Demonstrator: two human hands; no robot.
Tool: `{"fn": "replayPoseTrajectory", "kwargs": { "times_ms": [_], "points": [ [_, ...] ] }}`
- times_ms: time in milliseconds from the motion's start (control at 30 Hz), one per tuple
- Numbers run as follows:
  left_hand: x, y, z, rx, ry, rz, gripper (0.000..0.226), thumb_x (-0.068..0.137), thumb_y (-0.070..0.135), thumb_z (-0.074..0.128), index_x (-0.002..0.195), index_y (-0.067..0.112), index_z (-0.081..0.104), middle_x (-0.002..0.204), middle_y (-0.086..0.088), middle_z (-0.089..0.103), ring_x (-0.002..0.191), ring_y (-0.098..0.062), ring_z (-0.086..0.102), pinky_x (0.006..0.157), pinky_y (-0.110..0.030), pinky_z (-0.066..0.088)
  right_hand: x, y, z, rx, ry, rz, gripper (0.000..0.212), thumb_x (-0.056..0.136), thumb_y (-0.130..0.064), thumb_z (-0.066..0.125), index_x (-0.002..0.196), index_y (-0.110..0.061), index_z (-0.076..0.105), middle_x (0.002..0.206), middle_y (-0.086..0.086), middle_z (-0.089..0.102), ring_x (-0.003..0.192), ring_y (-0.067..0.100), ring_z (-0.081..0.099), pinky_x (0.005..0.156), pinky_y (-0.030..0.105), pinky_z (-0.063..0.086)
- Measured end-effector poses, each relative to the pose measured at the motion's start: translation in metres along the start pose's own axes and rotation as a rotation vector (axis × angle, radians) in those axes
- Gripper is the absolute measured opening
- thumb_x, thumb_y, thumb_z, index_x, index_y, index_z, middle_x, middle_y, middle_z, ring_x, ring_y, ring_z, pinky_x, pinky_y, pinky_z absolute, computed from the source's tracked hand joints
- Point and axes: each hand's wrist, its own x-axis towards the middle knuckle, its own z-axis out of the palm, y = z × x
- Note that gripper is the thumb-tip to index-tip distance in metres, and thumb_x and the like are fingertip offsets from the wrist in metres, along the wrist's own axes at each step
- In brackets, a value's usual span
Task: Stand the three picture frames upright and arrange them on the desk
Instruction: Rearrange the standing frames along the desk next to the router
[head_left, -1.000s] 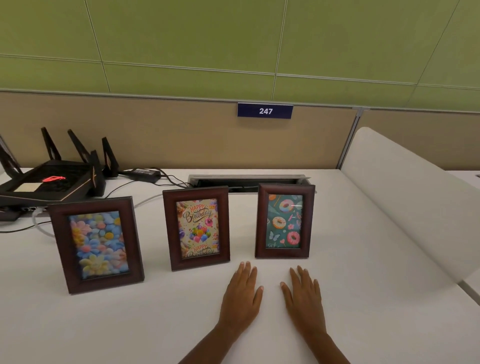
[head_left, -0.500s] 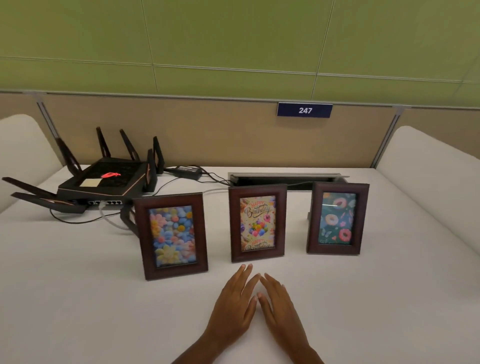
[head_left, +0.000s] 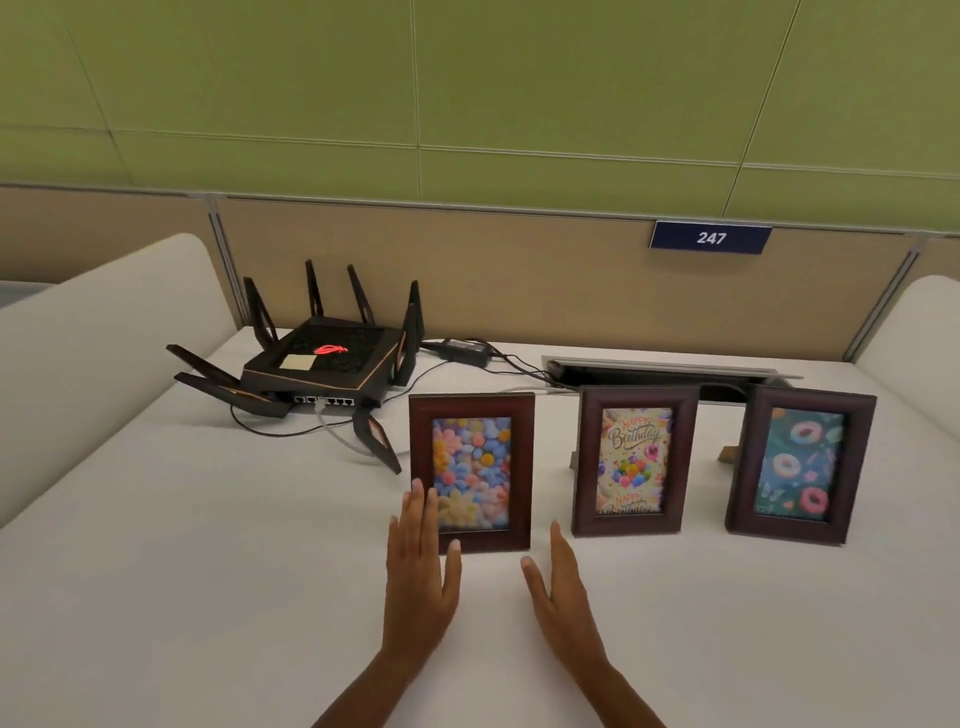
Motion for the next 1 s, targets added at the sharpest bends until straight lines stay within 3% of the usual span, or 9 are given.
{"fn": "replayPoseTrajectory", "kwargs": {
  "times_ms": [67,133,233,367,467,667,1000],
  "points": [
    [0.004,-0.012,0.002,-0.109,0.018,-0.169,0.061,0.092,0.051,0.015,0.142,0.018,0.01,0.153,-0.004,0.009,0.144,-0.018,0.009,0.12,-0.028,0.005,0.004,-0.004,0.004,0.027,0.014,0.018,0.063,0.094,-0.034,0.038,0.144,-0.018,0.004,0.156,0.002,0.01,0.143,0.018,0.013,0.116,0.032,0.014],
    [0.011,-0.019,0.003,-0.239,-0.019,-0.349,0.055,0.097,0.031,0.031,0.144,0.016,0.007,0.156,-0.007,0.01,0.144,-0.023,0.012,0.119,-0.041,0.017,0.009,-0.009,0.006,0.043,0.024,0.043,0.064,0.094,-0.034,0.039,0.144,-0.016,0.004,0.156,0.004,0.01,0.143,0.02,0.014,0.115,0.034,0.015],
    [0.02,-0.026,0.003,-0.411,-0.142,-0.503,0.055,0.097,0.018,0.034,0.145,0.013,0.007,0.156,-0.01,0.015,0.142,-0.027,0.021,0.113,-0.039,0.027,0.016,-0.012,0.007,0.069,0.034,0.069,0.065,0.094,-0.032,0.04,0.144,-0.014,0.003,0.156,0.006,0.01,0.142,0.022,0.016,0.115,0.034,0.017],
    [0.025,-0.028,0.006,-0.517,-0.24,-0.519,0.052,0.098,0.016,0.032,0.145,0.01,0.011,0.153,-0.011,0.023,0.14,-0.027,0.028,0.114,-0.04,0.031,0.025,-0.016,0.007,0.103,0.018,0.079,0.062,0.095,-0.026,0.039,0.144,-0.014,0.004,0.155,0.007,0.016,0.141,0.024,0.021,0.114,0.035,0.02],
    [0.029,-0.026,0.005,-0.557,-0.25,-0.505,0.048,0.098,0.015,0.032,0.144,0.008,0.019,0.146,-0.013,0.037,0.132,-0.027,0.04,0.106,-0.037,0.04,0.028,-0.018,0.008,0.127,0.006,0.057,0.055,0.096,-0.019,0.036,0.144,-0.012,0.008,0.152,0.01,0.024,0.139,0.025,0.027,0.113,0.037,0.025],
    [0.037,-0.032,0.0,-0.563,-0.259,-0.505,0.037,0.098,0.012,0.034,0.133,0.001,0.038,0.131,-0.017,0.053,0.119,-0.029,0.054,0.096,-0.04,0.05,0.033,-0.02,0.009,0.177,0.084,0.081,0.044,0.096,-0.007,0.034,0.14,-0.006,0.028,0.144,0.014,0.04,0.133,0.028,0.037,0.11,0.04,0.032],
    [0.042,-0.042,-0.026,-0.551,-0.211,-0.478,0.032,0.097,0.013,0.038,0.124,-0.001,0.046,0.122,-0.018,0.059,0.106,-0.022,0.057,0.087,-0.033,0.052,0.034,-0.039,0.021,0.19,0.198,0.035,0.035,0.094,-0.003,0.037,0.128,0.001,0.046,0.128,0.02,0.056,0.118,0.032,0.052,0.1,0.043,0.043]
  ]
}}
